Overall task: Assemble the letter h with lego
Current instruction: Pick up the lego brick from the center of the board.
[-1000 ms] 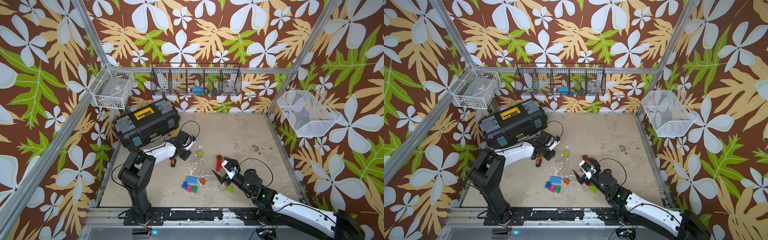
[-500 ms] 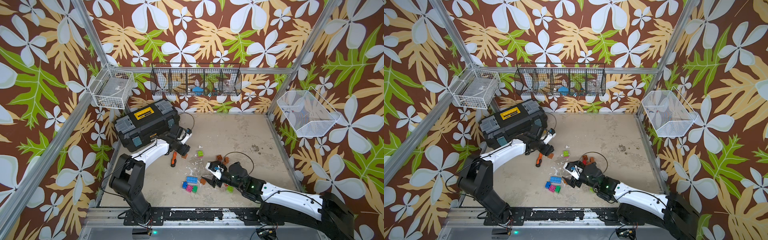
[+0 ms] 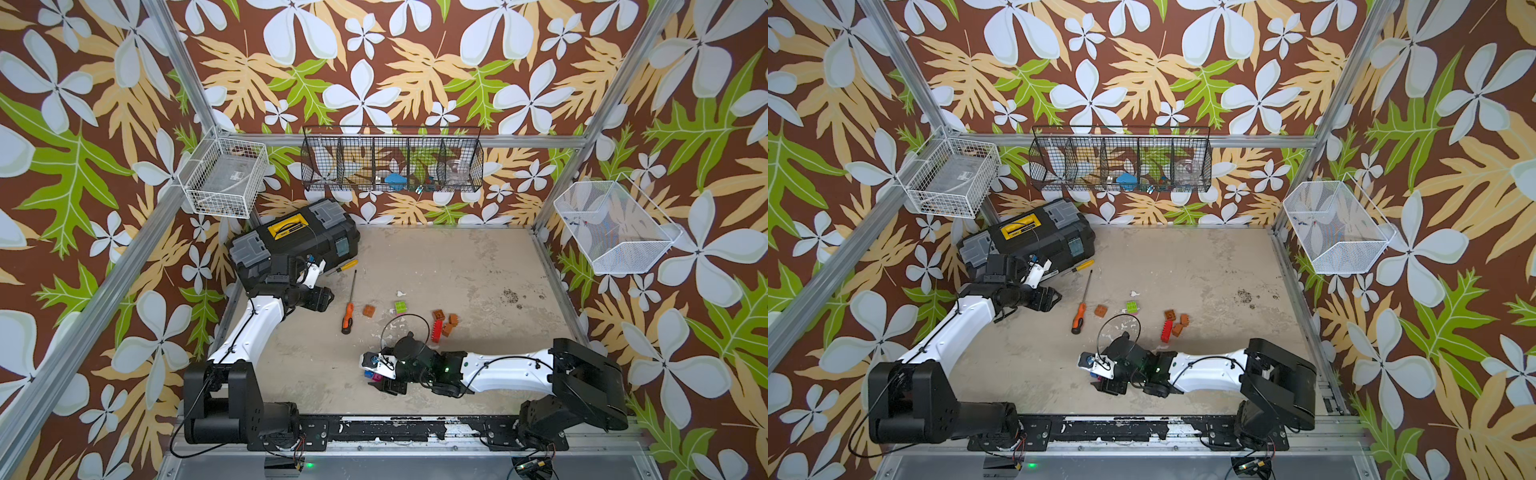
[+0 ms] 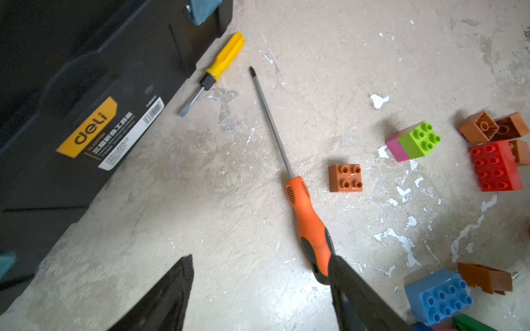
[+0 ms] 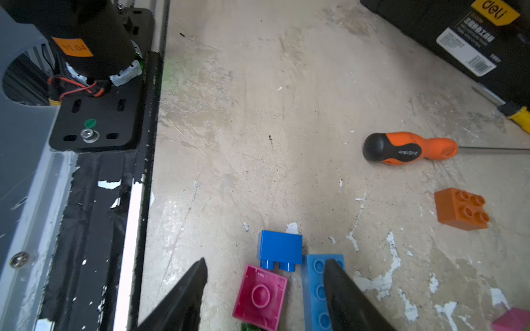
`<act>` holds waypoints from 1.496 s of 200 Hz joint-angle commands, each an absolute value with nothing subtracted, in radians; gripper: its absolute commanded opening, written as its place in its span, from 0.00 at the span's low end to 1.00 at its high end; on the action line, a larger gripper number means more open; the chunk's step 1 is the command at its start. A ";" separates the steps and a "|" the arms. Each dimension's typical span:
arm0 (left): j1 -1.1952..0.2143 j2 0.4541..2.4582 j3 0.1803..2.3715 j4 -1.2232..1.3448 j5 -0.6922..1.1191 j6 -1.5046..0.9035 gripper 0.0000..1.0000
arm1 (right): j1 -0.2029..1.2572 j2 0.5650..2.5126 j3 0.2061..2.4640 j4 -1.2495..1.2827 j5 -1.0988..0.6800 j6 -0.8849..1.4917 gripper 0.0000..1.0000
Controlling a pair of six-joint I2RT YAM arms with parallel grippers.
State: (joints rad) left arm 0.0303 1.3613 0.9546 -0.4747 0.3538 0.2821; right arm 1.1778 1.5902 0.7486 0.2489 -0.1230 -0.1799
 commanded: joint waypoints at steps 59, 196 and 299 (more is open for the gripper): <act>0.075 1.347 0.945 -0.469 0.386 0.275 0.78 | 1.179 1.711 0.823 0.261 -0.075 -0.110 0.51; 0.092 1.320 0.972 -0.498 0.416 0.281 0.78 | 1.178 1.707 0.785 0.403 -0.066 -0.084 0.31; -0.060 1.311 1.080 -0.752 0.940 0.303 0.83 | 1.071 1.339 0.555 0.757 0.114 -0.201 0.29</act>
